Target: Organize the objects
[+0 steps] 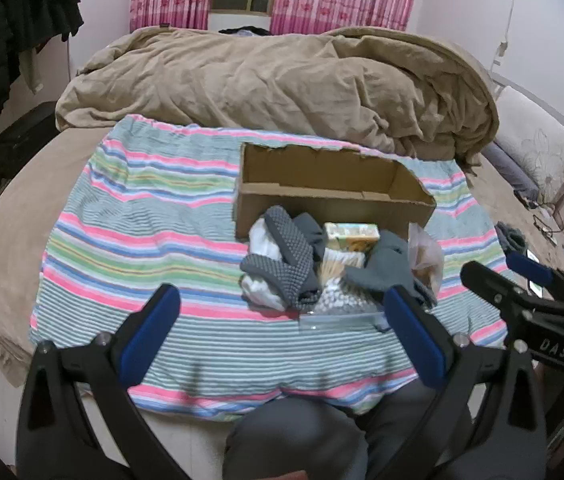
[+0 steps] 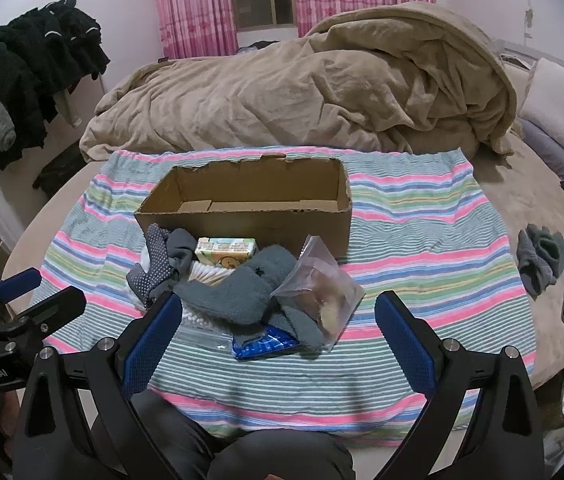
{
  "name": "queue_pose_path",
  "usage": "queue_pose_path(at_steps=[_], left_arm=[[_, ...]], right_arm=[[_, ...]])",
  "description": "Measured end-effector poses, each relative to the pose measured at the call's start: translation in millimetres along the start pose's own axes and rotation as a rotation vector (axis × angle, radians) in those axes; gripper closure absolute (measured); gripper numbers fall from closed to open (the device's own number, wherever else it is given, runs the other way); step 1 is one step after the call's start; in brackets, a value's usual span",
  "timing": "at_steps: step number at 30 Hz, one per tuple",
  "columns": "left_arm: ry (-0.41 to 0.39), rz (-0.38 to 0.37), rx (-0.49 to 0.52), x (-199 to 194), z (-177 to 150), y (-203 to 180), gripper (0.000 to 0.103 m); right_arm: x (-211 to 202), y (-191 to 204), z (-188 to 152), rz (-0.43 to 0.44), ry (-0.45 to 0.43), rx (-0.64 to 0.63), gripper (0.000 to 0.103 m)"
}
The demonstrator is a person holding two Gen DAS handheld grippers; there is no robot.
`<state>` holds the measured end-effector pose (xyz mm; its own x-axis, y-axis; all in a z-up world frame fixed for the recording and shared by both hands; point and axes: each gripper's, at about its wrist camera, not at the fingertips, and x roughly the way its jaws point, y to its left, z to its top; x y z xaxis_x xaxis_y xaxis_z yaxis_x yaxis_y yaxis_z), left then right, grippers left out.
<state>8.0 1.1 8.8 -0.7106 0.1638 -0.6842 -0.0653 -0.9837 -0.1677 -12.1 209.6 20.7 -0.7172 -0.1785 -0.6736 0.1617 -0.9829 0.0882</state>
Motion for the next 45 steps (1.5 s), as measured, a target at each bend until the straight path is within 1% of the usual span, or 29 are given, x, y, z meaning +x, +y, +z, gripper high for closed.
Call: queue_pose_path(at_steps=[4, 6, 14, 21, 33, 45], left_arm=[[-0.002, -0.006, 0.000, -1.9, 0.8, 1.0, 0.000], [-0.005, -0.029, 0.004, -3.8, 0.3, 0.4, 0.000], [-0.011, -0.028, 0.015, -13.1, 3.0, -2.0, 0.000], [0.014, -0.007, -0.019, -11.4, 2.0, 3.2, 0.000], [0.012, 0.006, 0.011, -12.2, 4.7, -3.7, 0.000], [0.008, -0.008, 0.004, -9.3, 6.3, -4.4, 0.000]], right_arm=[[-0.8, -3.1, -0.1, -0.002, 0.002, 0.011, 0.004], [-2.0, -3.8, -0.6, -0.002, 0.002, 0.014, 0.004], [-7.6, -6.1, 0.8, 0.000, 0.002, 0.007, 0.004], [-14.0, -7.3, 0.7, 0.005, -0.004, 0.012, 0.004], [-15.7, -10.7, 3.2, 0.008, -0.003, 0.019, 0.004], [-16.4, -13.3, 6.8, 0.004, -0.001, 0.018, 0.004]])
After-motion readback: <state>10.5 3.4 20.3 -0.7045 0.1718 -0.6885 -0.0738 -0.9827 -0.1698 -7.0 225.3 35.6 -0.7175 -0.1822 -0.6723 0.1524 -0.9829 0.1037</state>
